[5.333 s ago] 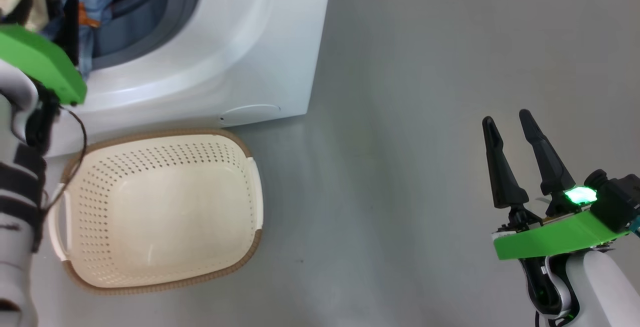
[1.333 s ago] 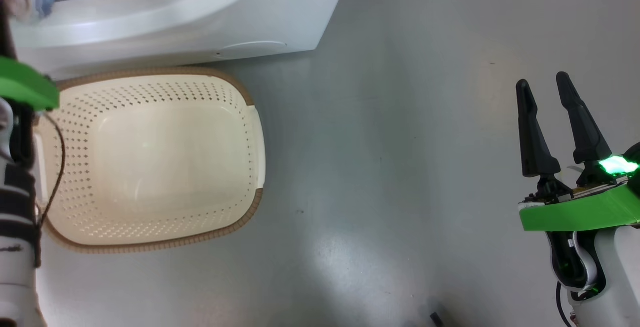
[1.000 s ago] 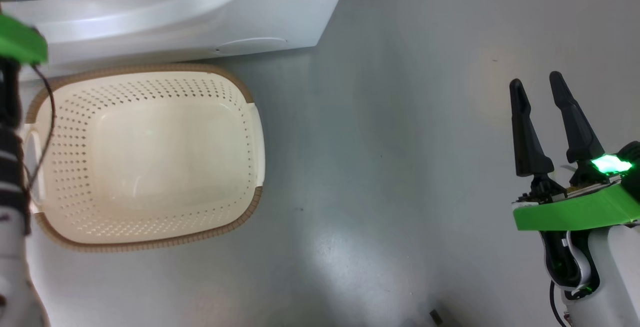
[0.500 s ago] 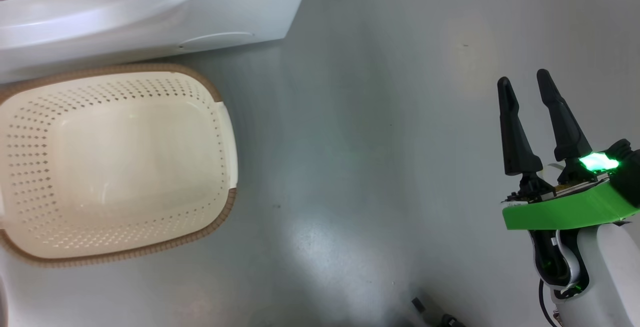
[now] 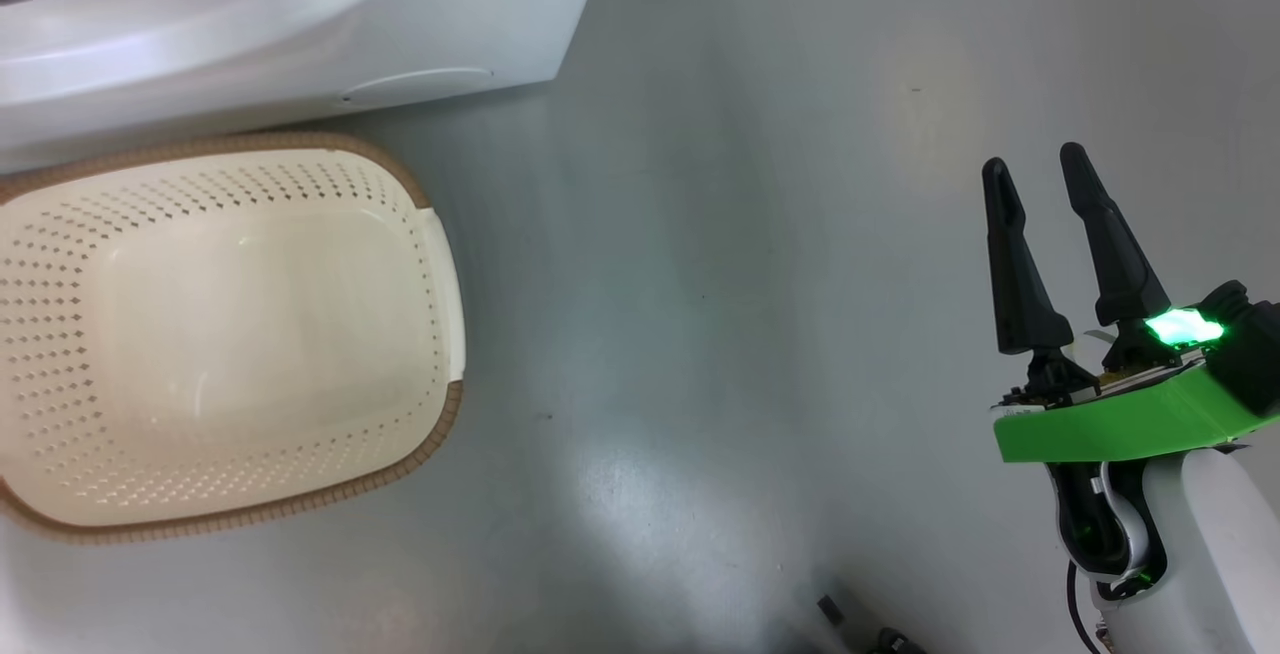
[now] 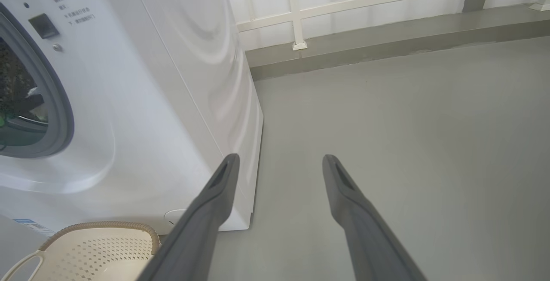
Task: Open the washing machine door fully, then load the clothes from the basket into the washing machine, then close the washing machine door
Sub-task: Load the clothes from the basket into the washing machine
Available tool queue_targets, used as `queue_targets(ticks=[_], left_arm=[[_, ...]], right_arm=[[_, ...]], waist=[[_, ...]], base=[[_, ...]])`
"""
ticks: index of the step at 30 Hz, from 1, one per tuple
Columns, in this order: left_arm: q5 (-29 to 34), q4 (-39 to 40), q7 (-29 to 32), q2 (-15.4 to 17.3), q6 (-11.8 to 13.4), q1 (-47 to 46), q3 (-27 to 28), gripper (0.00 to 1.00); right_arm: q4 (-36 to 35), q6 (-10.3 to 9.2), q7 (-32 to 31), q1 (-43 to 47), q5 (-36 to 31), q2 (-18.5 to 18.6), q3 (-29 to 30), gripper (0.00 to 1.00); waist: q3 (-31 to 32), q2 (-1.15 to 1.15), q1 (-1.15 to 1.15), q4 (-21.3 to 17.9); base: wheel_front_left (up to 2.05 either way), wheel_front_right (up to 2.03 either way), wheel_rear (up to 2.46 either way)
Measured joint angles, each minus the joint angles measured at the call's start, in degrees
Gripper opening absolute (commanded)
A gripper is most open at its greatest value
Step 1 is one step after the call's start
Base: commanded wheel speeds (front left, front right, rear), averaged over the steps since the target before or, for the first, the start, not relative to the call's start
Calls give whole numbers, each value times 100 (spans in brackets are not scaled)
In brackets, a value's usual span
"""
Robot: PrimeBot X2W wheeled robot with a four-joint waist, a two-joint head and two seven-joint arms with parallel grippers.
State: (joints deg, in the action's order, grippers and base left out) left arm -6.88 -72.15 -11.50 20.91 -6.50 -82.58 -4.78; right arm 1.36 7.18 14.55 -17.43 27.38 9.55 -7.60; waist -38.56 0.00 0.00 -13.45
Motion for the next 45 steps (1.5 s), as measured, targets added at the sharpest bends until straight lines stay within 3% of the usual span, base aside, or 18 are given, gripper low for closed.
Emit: queue_targets(ticks=[12,21,32,45], left_arm=[[-250,-185,-115,-132,-62,126,-1,100],[-592,-29,-281,-347,-70,806,-33,100],[-924,1407,-297,-421,-78,2392,127,100],[-870,2682,-298,-775,-78,3959,519,100]], right_arm=[[42,0,0,2,-1,46,1,100],[77,0,0,32,-2,198,13,100],[186,0,0,306,-10,411,14,100],[277,0,0,752,-10,598,41,100]], waist=[[317,0,0,111],[717,0,0,278],[1344,0,-1,500],[2085,0,-1,735]], base=[[0,0,0],[0,0,0],[0,0,0],[0,0,0]])
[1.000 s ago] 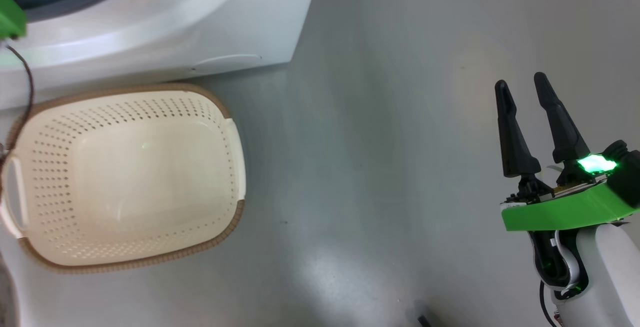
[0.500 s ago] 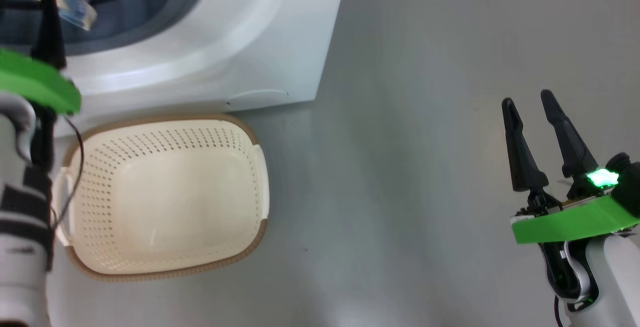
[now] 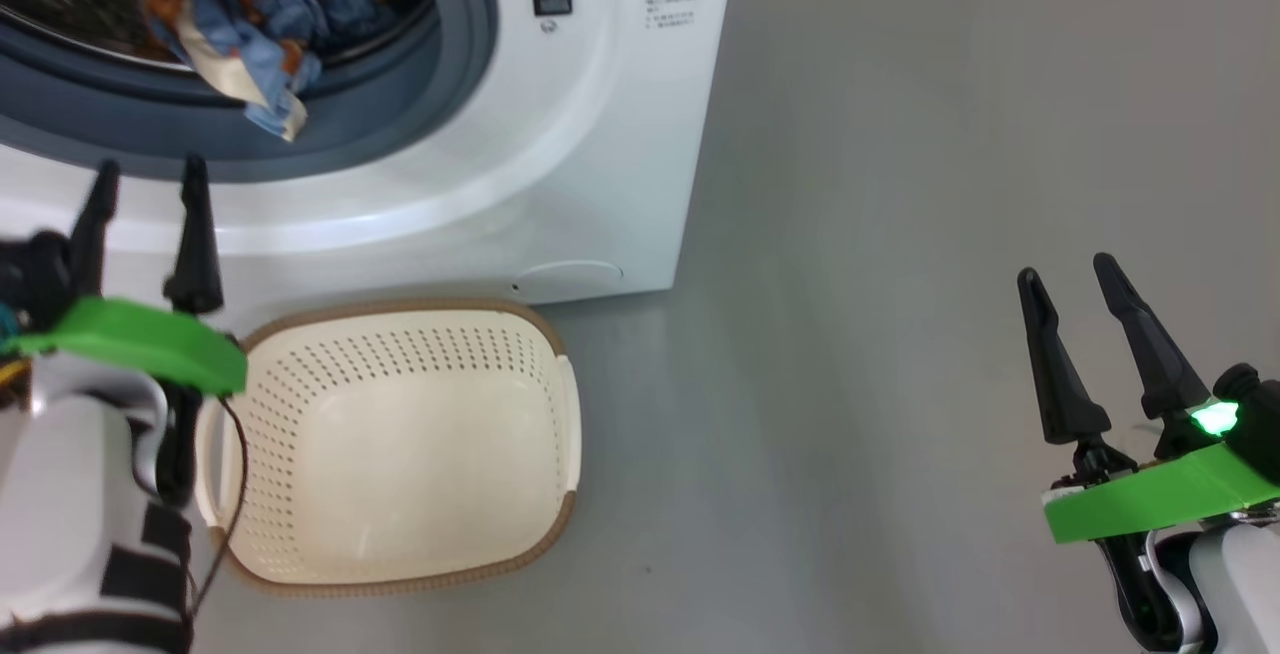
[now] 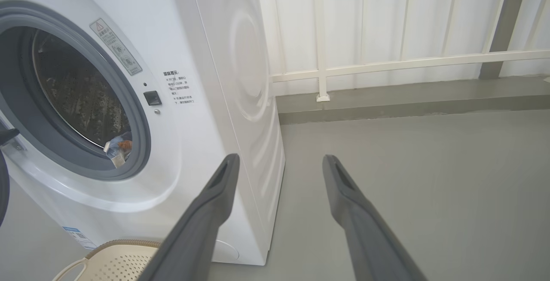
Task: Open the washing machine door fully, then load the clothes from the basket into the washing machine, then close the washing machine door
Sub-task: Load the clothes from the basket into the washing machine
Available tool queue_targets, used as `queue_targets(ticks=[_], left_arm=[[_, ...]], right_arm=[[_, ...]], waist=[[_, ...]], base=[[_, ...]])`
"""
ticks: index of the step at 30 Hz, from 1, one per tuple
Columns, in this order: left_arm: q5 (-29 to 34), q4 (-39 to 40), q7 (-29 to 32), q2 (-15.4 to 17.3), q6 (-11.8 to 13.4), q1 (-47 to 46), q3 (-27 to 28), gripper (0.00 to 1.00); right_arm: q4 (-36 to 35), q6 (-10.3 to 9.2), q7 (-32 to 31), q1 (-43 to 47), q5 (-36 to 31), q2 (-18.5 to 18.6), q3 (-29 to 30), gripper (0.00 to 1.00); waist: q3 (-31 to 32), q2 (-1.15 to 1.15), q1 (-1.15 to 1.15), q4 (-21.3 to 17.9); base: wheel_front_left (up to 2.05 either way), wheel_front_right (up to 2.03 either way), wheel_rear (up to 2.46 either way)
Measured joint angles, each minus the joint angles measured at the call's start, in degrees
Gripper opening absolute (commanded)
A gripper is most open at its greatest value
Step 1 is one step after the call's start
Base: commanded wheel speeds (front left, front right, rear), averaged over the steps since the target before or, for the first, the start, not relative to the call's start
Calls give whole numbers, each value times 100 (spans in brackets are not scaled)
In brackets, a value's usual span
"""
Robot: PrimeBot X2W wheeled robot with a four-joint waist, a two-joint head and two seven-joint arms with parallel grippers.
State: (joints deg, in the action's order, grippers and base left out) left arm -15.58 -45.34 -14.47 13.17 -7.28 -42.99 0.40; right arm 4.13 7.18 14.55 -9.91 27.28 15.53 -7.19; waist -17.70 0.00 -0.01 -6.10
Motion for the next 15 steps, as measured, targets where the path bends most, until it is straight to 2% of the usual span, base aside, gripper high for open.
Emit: queue_targets(ticks=[15], left_arm=[[277,1321,0,-345,0,1855,360,100]], right_arm=[[34,0,0,566,-1,113,162,100]], waist=[[766,0,0,287]], base=[[0,0,0]])
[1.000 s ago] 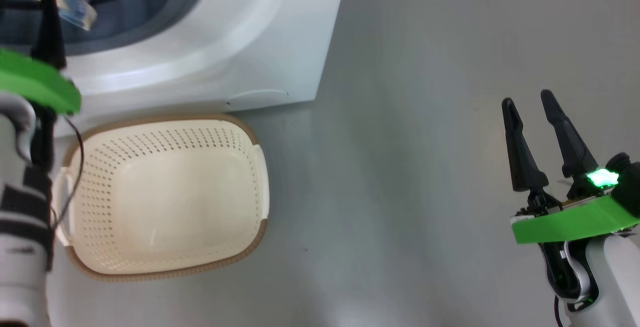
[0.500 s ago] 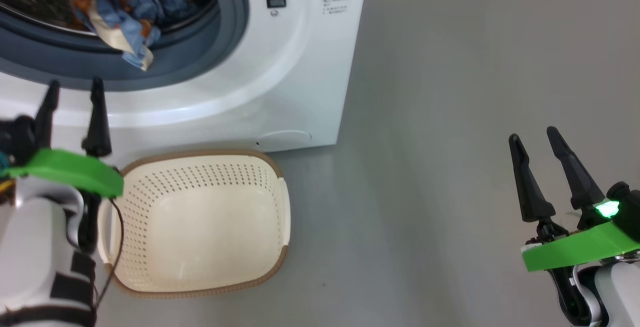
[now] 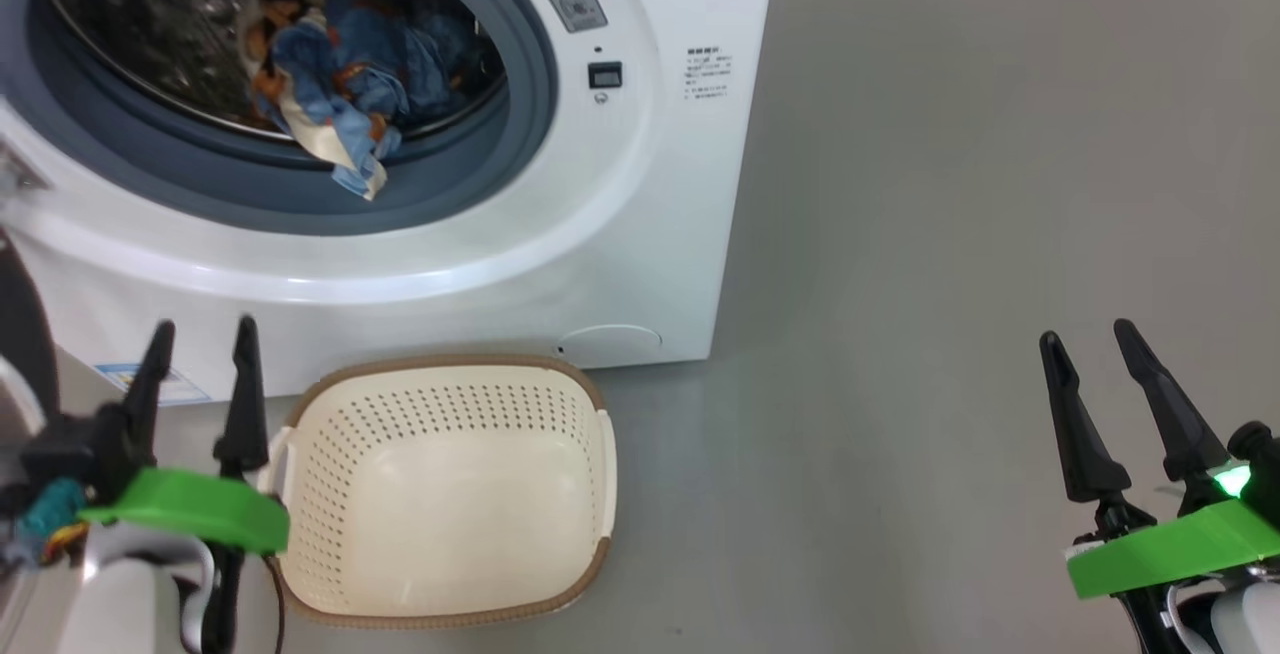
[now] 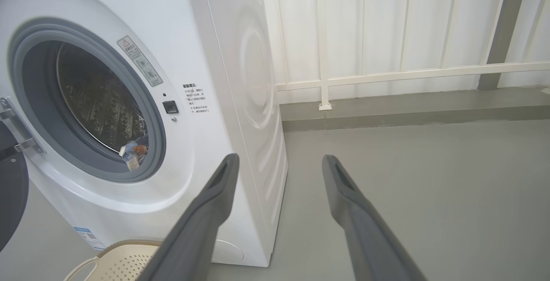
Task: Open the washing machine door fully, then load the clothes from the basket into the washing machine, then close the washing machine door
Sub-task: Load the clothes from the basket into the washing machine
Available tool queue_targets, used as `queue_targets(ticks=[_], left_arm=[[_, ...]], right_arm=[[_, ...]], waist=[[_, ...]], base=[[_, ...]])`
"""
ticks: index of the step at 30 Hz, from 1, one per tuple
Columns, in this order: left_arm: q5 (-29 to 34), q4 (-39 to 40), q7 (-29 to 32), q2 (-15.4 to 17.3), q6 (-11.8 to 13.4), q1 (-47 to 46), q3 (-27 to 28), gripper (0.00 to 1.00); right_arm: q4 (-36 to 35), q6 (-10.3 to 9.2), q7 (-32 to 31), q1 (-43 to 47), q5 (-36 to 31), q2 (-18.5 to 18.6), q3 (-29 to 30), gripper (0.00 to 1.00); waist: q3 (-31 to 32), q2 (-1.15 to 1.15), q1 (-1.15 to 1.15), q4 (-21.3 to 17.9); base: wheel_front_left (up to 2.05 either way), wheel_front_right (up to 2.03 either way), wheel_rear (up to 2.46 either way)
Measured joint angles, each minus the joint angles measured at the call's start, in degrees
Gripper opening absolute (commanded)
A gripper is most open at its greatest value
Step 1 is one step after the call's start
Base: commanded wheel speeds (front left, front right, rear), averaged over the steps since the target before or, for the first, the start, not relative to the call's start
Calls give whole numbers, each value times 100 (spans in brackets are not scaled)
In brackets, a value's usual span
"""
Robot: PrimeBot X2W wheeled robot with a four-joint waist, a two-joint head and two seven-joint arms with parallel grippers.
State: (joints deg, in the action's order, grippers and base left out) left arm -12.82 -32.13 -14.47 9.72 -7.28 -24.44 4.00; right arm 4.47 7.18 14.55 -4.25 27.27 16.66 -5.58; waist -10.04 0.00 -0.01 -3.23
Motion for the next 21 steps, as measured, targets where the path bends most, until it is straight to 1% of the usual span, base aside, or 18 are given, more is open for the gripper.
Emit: queue_targets(ticks=[2,9,17,21], left_arm=[[82,131,1,-23,0,208,4,100],[88,536,1,-121,0,894,142,100],[88,1032,1,-248,0,1765,315,100],[83,1171,1,-266,0,1985,350,100]], right_arm=[[3,0,0,70,0,3,16,100],[3,0,0,332,0,1,45,100],[18,0,0,621,-1,-4,69,100],[10,0,0,697,-1,-4,94,100]], waist=[[83,0,1,36],[361,0,0,132],[691,0,0,136],[788,0,0,133]], base=[[0,0,0],[0,0,0],[0,0,0],[0,0,0]])
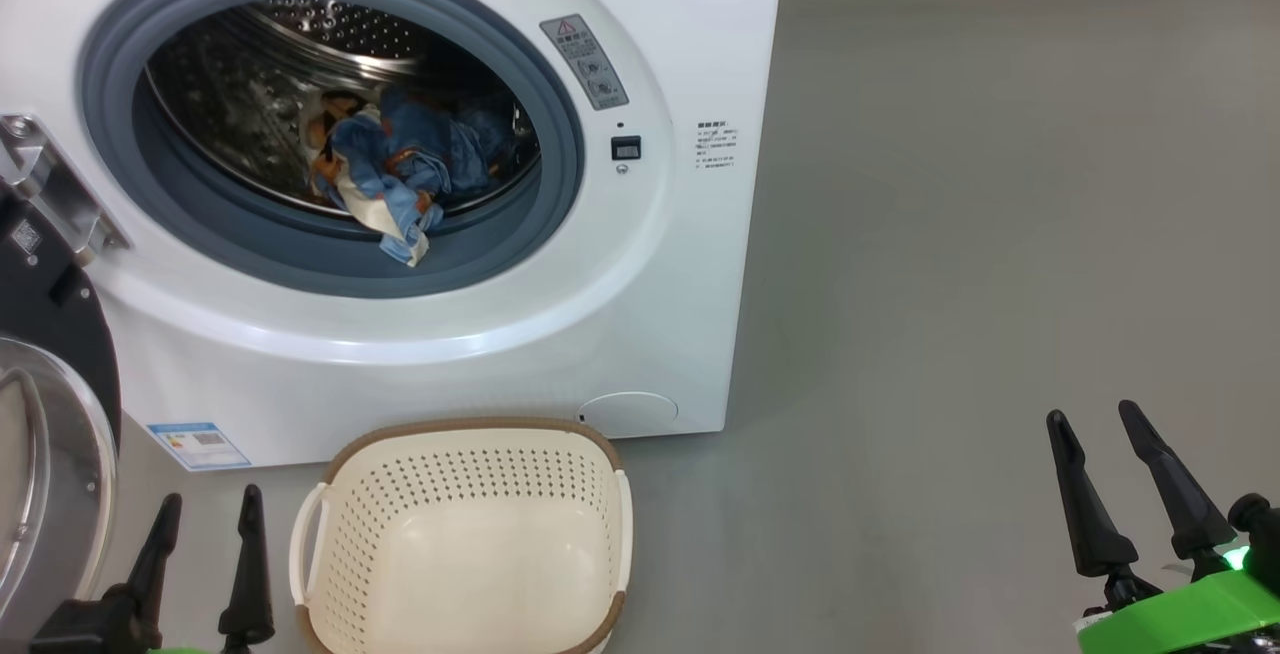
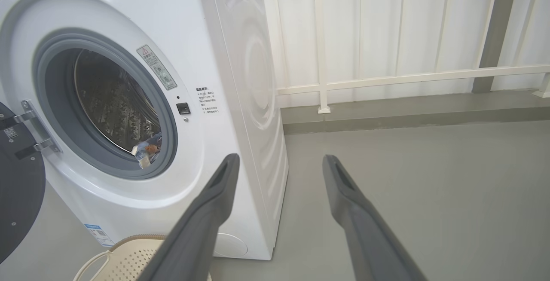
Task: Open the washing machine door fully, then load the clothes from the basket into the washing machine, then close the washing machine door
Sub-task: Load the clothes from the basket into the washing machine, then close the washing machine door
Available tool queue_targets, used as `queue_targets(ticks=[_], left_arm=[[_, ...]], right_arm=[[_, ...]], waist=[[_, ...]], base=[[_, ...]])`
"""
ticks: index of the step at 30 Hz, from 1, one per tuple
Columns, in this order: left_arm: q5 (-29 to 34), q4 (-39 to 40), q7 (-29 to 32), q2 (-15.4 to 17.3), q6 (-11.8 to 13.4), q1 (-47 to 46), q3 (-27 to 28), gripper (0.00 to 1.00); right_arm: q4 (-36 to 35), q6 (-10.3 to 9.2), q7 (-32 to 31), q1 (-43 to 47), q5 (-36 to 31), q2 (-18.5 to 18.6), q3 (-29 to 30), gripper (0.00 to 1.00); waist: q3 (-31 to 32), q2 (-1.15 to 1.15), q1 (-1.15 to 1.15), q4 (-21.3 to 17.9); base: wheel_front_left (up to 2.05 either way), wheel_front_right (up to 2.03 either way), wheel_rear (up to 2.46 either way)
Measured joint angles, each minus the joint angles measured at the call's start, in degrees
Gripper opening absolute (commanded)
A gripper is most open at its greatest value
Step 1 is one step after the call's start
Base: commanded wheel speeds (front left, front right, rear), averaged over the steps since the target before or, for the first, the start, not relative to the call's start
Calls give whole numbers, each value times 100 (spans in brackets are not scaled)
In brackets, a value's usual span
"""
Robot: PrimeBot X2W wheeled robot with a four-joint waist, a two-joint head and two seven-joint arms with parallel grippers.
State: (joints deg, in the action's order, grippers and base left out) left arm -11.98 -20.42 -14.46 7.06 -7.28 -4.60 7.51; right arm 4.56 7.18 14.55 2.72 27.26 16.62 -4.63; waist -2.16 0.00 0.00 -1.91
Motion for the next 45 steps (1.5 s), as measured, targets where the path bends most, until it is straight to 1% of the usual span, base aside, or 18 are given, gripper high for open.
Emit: queue_targets(ticks=[6,26,45], left_arm=[[-43,124,0,-10,0,144,-5,100],[-58,258,0,-31,0,153,-15,100],[-56,363,0,-54,0,249,-37,100]], right_arm=[[-9,0,0,48,0,2,40,100],[-18,0,0,48,0,1,42,100],[-23,0,0,48,-1,0,45,100]], waist=[[59,0,0,-1],[66,0,1,8],[10,0,0,38]], base=[[0,0,0],[-3,3,0],[-103,103,0]])
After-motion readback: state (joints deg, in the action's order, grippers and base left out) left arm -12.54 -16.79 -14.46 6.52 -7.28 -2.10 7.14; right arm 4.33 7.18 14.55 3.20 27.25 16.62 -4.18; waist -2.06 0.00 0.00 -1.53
